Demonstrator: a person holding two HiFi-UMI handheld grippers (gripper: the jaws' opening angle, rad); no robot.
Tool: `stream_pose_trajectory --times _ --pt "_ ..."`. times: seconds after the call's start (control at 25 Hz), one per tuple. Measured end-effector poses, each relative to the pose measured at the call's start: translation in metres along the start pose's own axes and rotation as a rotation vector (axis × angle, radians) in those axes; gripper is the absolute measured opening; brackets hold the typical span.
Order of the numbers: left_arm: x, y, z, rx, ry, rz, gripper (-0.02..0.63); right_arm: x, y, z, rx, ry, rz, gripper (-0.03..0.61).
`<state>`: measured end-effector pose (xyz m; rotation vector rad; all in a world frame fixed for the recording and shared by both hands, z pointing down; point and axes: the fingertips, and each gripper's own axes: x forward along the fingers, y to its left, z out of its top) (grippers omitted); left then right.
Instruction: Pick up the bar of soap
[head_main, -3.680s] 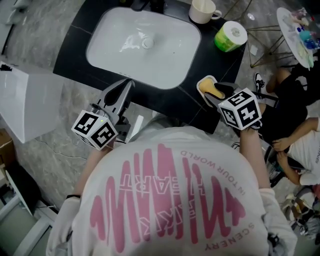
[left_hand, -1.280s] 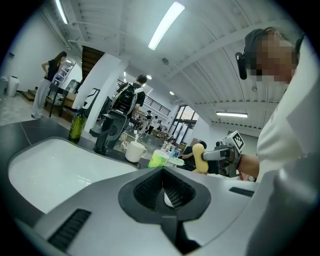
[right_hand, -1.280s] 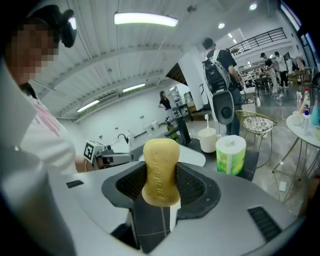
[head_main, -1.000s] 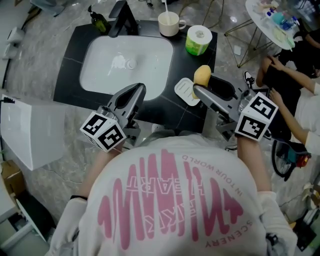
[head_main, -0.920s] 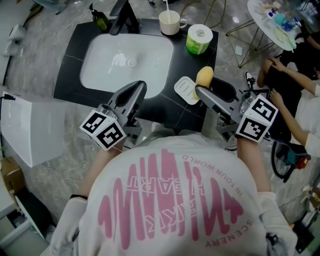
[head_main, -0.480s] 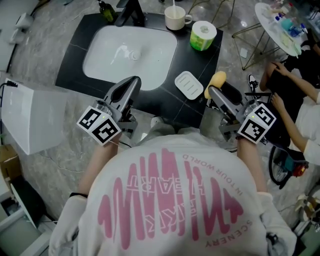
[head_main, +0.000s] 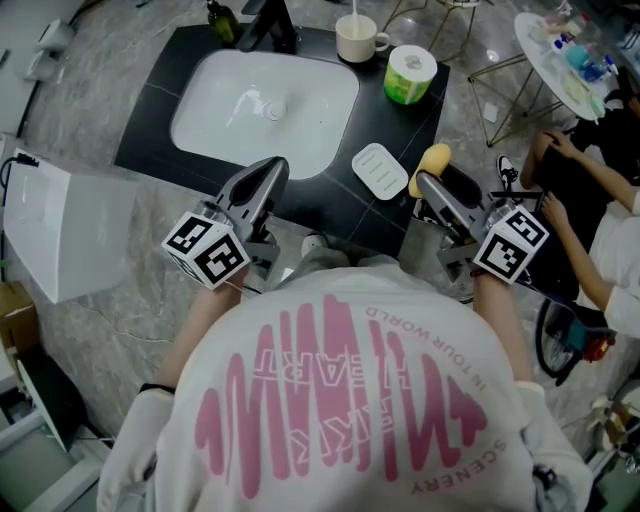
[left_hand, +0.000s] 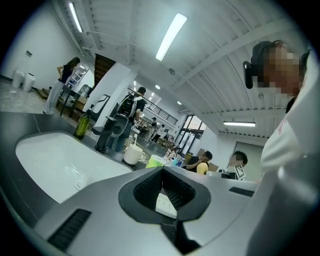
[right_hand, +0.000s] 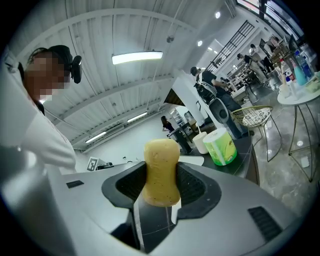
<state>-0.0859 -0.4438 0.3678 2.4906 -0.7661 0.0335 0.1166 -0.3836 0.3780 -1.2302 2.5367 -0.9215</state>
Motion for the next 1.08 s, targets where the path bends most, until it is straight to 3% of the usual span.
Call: stream_pose_trajectory --times 1.08 --pt "-0.0040 0.0029 -0.0024 -0.015 0.002 0.015 0.009 0.0041 -0.0091 -0.0089 0.012 0.044 0.005 0.186"
